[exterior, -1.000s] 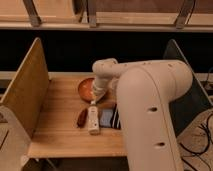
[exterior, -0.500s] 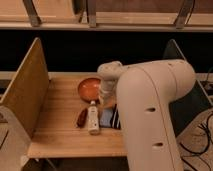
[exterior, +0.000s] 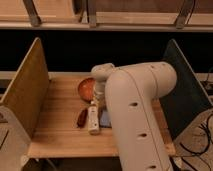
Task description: Push the ceramic bowl across the table
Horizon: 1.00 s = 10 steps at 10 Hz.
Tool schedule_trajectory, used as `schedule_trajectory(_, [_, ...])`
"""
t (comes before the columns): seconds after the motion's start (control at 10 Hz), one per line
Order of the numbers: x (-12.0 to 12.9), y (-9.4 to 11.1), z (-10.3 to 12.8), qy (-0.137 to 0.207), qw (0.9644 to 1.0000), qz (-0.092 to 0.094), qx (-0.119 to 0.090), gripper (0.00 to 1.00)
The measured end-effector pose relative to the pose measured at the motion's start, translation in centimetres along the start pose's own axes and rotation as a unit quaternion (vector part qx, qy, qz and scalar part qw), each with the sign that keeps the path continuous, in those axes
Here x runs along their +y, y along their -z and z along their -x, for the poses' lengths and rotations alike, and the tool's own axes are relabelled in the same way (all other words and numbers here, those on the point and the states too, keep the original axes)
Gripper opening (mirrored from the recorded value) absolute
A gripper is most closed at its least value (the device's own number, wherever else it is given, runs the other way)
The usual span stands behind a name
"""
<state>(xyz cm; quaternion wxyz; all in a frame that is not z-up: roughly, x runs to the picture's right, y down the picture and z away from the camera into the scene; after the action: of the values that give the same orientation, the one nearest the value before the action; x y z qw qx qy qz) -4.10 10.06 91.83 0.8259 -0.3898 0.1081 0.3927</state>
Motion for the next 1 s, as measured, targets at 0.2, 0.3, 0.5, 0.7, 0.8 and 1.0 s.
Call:
schedule_trajectory(0.2, [-1.0,-0.4,1.5,0.016,0.9998,-0.008,0.005,0.00])
schedule_trajectory(0.3, [-1.7,-0.5,2.5,0.025,0.9996,-0.014,0.002,0.00])
schedule_trajectory(0.5, [-3.0,-0.5,4.7,0.050,0.9983,-0.025,-0.017,0.00])
schedule_trajectory(0.7, [-4.0,0.8,8.9,0.107,0.9901,-0.052,-0.074,0.00])
schedule_trajectory(0.8, [-4.2,2.5,11.2,0.145,0.9801,-0.070,-0.116,0.00])
schedule_trajectory(1.0, [-4.1,7.2,15.6,0.224,0.9469,-0.110,-0.203,0.00])
